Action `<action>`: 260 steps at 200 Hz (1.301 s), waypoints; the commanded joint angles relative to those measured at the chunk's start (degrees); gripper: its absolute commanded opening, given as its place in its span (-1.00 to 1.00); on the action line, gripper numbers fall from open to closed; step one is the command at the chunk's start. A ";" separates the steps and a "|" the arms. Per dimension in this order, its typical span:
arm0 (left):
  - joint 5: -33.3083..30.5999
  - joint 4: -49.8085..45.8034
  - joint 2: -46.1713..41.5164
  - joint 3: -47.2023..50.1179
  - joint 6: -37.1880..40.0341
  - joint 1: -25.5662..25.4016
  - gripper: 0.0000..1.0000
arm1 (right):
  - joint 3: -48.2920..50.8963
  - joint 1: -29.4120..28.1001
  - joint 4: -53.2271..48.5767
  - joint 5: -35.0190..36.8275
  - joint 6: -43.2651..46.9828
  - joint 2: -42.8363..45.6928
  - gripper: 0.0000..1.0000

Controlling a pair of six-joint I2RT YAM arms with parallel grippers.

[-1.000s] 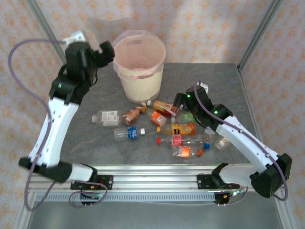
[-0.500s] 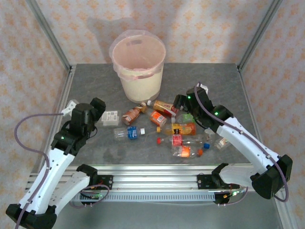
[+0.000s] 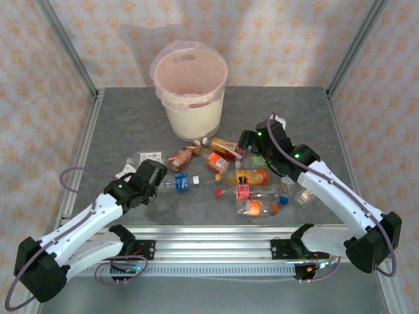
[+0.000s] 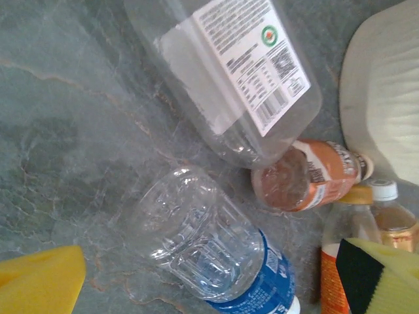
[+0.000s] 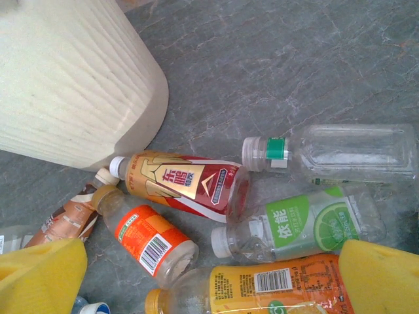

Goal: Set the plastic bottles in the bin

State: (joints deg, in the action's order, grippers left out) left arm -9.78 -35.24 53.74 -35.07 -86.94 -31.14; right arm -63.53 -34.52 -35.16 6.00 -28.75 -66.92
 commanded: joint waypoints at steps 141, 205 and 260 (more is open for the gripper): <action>7.82 12.31 17.50 2.00 -8.92 -0.33 1.00 | 1.12 -0.13 -1.05 0.63 -2.11 -2.29 0.99; 11.84 15.18 23.46 1.48 -9.13 -0.35 1.00 | 0.95 -0.12 -1.45 0.94 -2.45 -2.65 0.98; 10.99 12.65 22.66 0.48 -6.99 -0.28 1.00 | 0.77 -0.15 -1.48 -0.63 -2.36 -2.52 0.99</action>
State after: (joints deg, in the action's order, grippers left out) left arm -0.34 -23.14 75.29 -34.41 -94.45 -31.14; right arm -63.02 -34.52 -35.97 5.78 -30.44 -69.71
